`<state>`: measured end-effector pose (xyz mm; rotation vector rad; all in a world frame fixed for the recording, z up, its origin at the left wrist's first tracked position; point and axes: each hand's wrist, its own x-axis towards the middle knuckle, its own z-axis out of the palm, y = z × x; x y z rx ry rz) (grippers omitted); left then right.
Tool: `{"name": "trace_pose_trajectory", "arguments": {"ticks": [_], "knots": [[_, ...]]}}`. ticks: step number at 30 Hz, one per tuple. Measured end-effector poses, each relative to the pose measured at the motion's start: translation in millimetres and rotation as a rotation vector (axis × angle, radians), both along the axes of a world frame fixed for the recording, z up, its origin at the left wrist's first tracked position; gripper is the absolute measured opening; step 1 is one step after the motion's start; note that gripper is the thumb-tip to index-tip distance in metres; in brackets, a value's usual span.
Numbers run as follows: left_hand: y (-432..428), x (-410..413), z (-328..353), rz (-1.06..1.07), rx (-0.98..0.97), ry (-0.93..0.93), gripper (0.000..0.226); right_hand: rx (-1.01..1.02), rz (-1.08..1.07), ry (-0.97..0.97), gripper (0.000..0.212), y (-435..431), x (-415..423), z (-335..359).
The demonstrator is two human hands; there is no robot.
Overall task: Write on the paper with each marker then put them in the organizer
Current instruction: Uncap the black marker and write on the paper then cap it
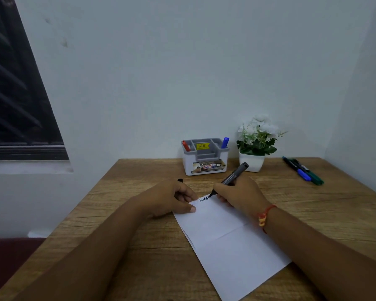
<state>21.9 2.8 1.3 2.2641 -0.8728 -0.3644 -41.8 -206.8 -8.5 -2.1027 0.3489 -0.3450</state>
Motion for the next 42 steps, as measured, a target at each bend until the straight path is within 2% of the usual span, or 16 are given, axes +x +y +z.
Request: {"name": "trace_pose_trajectory", "arguments": {"ticks": [15, 22, 24, 27, 30, 34, 36, 38, 42], "knots": [[0.1, 0.0, 0.2, 0.001, 0.012, -0.002, 0.036, -0.033, -0.010, 0.005, 0.024, -0.5, 0.6, -0.1], [0.0, -1.8, 1.4, 0.005, 0.020, -0.006, 0.033, 0.148, -0.042, -0.030, 0.023, -5.0, 2.4, 1.0], [0.6, -3.6, 2.3, 0.078, -0.050, -0.066, 0.028, 0.187, -0.031, -0.060, 0.023, -6.2, 1.9, 2.5], [0.1, -1.1, 1.8, 0.349, -0.258, -0.196, 0.025, 0.173, 0.036, -0.120, 0.020, -7.4, -0.2, 6.7], [-1.4, 6.3, -3.1, 0.504, -0.258, -0.293, 0.032, 0.148, 0.096, -0.178, 0.016, -6.1, -4.2, 10.8], [-5.4, 13.3, -10.6, 0.507, -0.128, -0.309, 0.039, 0.226, 0.131, -0.191, 0.008, -2.3, -9.2, 14.7], [-8.2, 14.3, -11.6, 0.465, -0.065, -0.320, 0.034, 0.304, 0.142, -0.161, 0.005, 0.1, -10.6, 17.2], [-10.4, 12.3, -9.6, 0.441, -0.040, -0.324, 0.026, 0.392, 0.144, -0.140, 0.010, 2.4, -11.5, 20.1], [-10.3, 6.2, -4.1, 0.465, -0.158, -0.315, 0.014, 0.443, 0.202, -0.173, 0.011, 5.4, -15.7, 24.1]]}}
